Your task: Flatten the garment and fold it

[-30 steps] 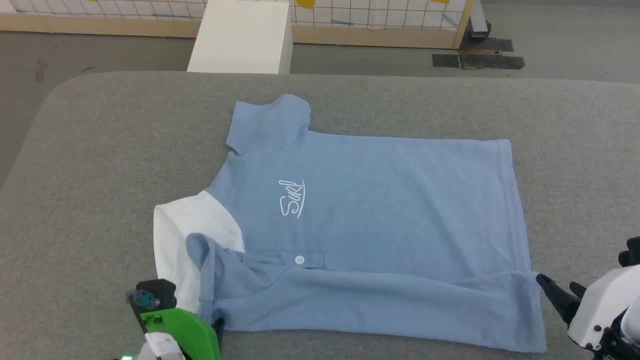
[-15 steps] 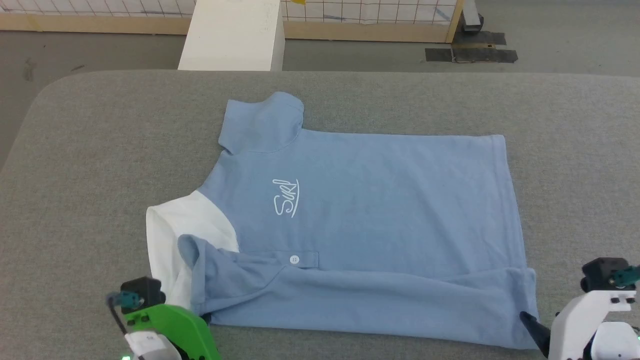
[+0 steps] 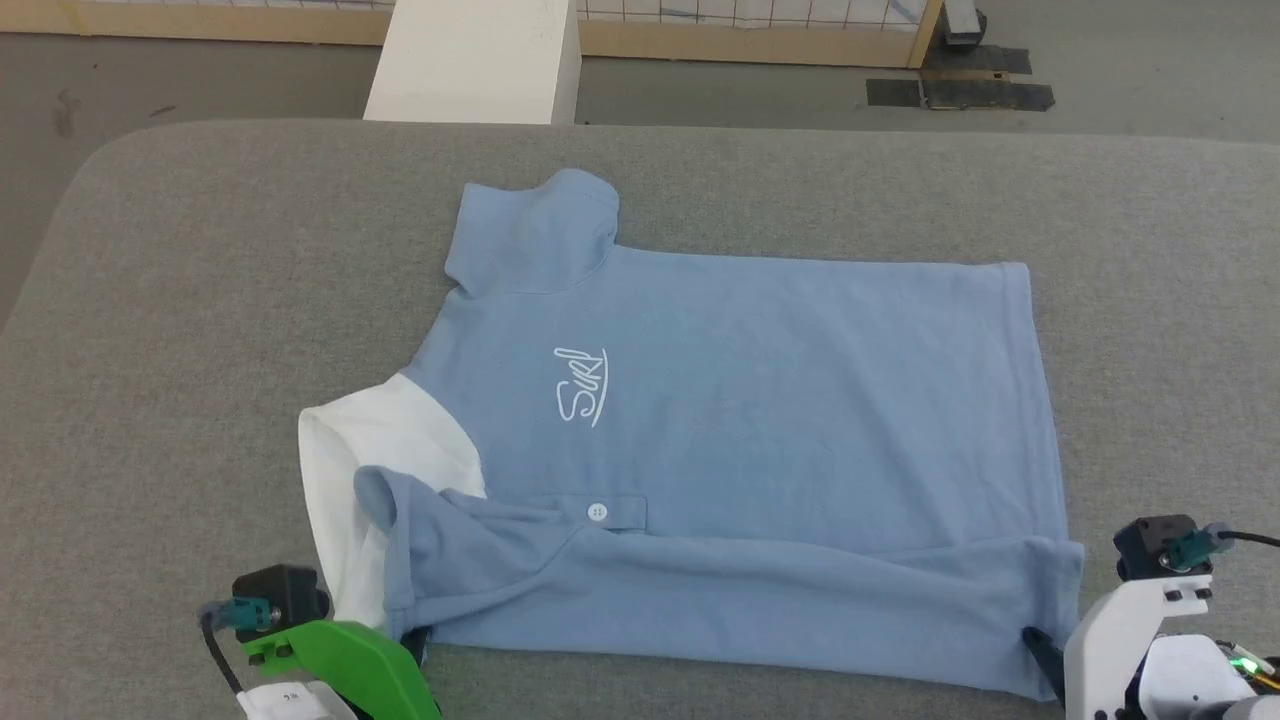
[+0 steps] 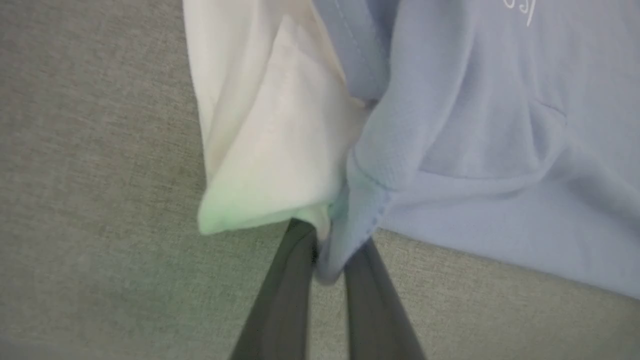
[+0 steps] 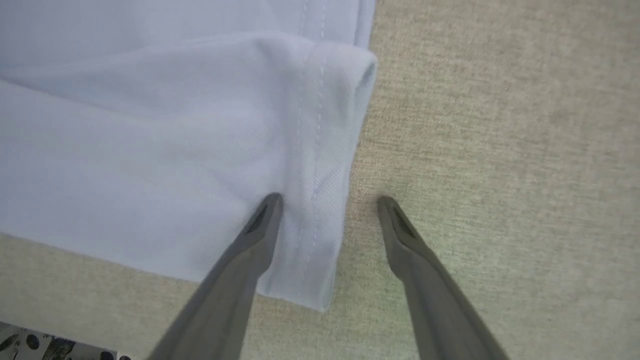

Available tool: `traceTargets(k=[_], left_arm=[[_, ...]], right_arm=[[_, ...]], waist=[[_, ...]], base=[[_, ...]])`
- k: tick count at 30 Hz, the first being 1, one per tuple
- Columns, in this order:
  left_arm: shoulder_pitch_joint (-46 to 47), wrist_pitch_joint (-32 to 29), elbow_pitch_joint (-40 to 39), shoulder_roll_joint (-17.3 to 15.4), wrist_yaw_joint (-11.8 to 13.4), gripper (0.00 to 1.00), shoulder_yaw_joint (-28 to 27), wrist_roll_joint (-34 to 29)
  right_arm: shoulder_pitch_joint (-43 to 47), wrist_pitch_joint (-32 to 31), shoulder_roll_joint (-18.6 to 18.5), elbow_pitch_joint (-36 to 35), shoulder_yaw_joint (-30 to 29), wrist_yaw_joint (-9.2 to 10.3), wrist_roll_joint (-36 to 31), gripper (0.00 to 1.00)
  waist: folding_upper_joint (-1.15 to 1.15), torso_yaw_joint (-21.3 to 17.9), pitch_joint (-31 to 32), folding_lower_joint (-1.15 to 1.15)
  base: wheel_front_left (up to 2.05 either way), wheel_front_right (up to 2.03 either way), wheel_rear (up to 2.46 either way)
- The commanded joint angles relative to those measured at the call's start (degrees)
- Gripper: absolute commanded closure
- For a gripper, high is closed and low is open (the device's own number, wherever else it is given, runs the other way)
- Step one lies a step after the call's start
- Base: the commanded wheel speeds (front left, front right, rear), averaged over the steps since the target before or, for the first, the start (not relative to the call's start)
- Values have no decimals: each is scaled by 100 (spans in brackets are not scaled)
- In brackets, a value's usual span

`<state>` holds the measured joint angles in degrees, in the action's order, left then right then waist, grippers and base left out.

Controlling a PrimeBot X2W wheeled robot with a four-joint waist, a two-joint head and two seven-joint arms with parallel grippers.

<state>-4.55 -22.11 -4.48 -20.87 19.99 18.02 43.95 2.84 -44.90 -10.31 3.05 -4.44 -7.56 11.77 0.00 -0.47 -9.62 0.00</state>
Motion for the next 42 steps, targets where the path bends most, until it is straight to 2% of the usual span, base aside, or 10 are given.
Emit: traceTargets(k=[1,2,15,16,17,18,19,26,33,42], left_arm=[[-10,5,-11,-27,9,100,0,16],[-10,3,-8,-30,10,100,-7,25],[-474,-411,-340,-332,363,98,-353,308],[-495,-422,-392,-314,371,65,-367,346],[-506,-437,-430,-293,368,0,-365,379],[-516,-462,-472,-266,361,0,-361,425],[-515,-478,-511,-238,354,0,-365,469],[-252,-344,-1089,-134,278,0,-676,712],[430,208,-1162,-365,241,0,-1030,271],[2291,1203,19,-400,-602,0,-581,-541]], right_arm=[[-38,-41,36,201,130,8,90,88],[-50,-65,6,236,155,8,148,100],[268,-641,-431,-251,-355,8,560,100],[287,-620,-412,-294,-411,8,556,100],[296,-596,-381,-320,-438,8,571,81],[307,-587,-345,-341,-452,8,593,23],[298,-556,-328,-373,-451,8,596,0],[-44,-272,-187,-691,-660,8,736,0],[-729,-71,-160,-1001,-865,8,690,0],[-1844,167,-97,-1005,-885,8,468,0]], waist=[[0,-5,3,0],[0,-12,12,0],[0,-39,153,0],[0,-38,161,0],[0,-38,168,0],[0,-38,177,0],[0,-41,188,0],[0,-32,288,0],[0,-44,282,0],[0,19,-224,0]], base=[[0,0,0],[0,0,0],[0,0,0],[0,0,0],[0,0,0],[0,0,0],[0,0,0],[0,0,0],[0,0,0],[0,0,0]])
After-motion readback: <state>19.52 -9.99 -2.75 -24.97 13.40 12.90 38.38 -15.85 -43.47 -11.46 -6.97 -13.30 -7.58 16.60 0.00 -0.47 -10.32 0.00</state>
